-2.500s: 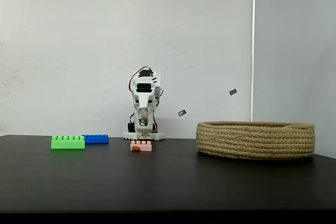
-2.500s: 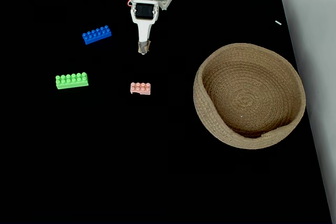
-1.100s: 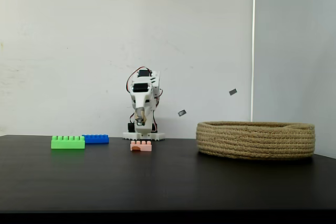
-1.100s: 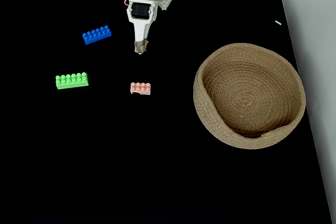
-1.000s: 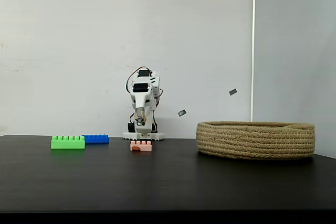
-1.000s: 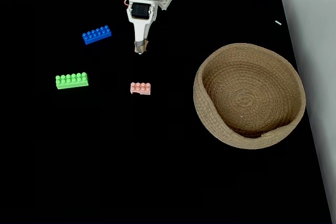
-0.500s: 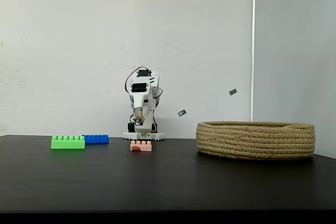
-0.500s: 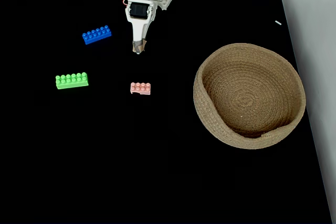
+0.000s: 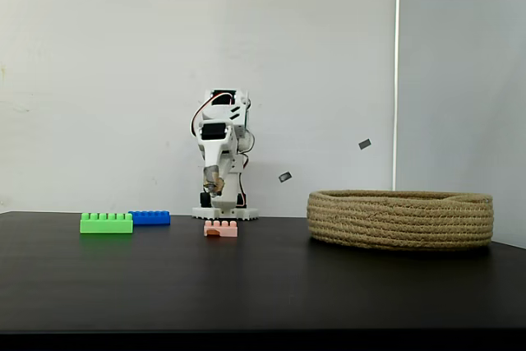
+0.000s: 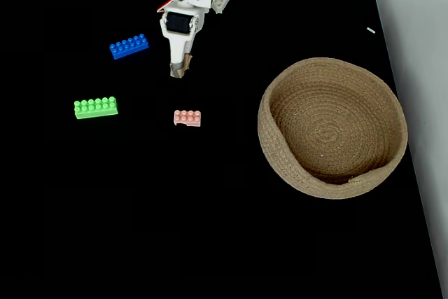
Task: Place the lego blocks in the tray
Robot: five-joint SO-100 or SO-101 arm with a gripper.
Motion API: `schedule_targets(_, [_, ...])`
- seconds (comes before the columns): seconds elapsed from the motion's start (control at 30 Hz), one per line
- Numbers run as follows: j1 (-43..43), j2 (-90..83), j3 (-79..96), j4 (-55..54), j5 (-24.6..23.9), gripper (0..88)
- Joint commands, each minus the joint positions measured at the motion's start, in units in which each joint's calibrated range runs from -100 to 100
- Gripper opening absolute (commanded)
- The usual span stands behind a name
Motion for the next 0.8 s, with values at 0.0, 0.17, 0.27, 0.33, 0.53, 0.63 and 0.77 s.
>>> schedule_targets(0.0, [0.9,10.3,-12.7,-0.7,-0.3,12.6])
schedule_targets(0.17, [1.7,20.7,-22.9,1.3,0.5,17.2])
schedule_targets(0.27, [0.4,27.3,-27.3,3.1,3.4,17.2])
schedule_targets(0.33, [0.3,32.0,-30.2,4.0,4.0,18.3])
schedule_targets(0.53, [0.1,42.2,-34.9,4.3,3.5,25.9])
schedule_targets(0.63, [0.1,45.4,-36.1,4.2,3.6,26.7])
schedule_targets(0.77, [-0.1,48.4,-37.2,4.7,4.3,26.4])
